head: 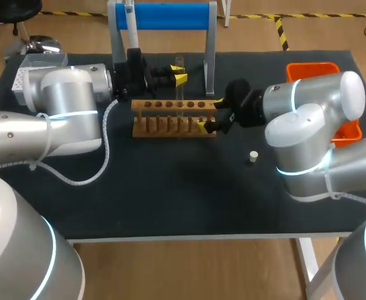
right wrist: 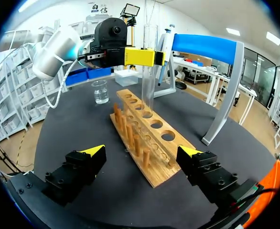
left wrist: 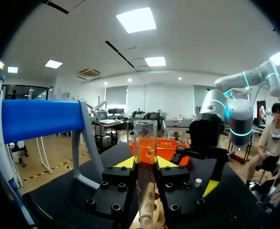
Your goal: Invert the test tube, pick up the pipette, mount the tip to pipette, aspirate from beaker and dispense into the tube, eject the tip, return the pipette, and cap with the stopper.
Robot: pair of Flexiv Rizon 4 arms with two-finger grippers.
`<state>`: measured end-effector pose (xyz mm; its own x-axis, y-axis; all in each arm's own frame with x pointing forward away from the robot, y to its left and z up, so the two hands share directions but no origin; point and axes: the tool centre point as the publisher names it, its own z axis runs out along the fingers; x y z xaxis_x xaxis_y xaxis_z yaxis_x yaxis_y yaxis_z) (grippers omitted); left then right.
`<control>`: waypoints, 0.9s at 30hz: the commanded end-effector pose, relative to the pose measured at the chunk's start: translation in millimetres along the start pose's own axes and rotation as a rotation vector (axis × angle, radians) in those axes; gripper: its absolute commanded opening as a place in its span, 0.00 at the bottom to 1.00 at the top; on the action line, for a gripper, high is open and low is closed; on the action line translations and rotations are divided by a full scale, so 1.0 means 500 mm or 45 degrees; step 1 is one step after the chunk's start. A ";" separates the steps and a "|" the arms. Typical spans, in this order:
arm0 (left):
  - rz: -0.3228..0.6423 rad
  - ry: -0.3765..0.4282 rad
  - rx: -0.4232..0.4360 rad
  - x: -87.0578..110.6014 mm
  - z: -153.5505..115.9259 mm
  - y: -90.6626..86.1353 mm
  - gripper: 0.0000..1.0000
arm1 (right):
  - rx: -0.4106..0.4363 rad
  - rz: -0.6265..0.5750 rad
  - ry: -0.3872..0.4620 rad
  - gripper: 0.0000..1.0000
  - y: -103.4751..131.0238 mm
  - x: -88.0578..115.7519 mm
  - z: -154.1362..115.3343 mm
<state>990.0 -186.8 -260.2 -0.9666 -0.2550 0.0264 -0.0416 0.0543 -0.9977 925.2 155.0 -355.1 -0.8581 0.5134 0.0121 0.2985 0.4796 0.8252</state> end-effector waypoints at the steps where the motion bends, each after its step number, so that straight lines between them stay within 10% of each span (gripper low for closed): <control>1: -0.001 -0.001 0.002 -0.002 0.003 0.006 0.00 | 0.001 0.000 0.000 1.00 0.000 0.000 0.000; 27: -0.020 0.000 -0.001 -0.006 0.004 0.034 0.00 | 0.001 0.000 0.000 1.00 0.000 0.000 0.000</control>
<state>990.7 -186.1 -274.6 -0.9650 -0.2590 0.0420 -0.0581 0.0549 -0.9968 925.1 155.0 -355.1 -0.8580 0.5134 0.0118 0.2983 0.4796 0.8252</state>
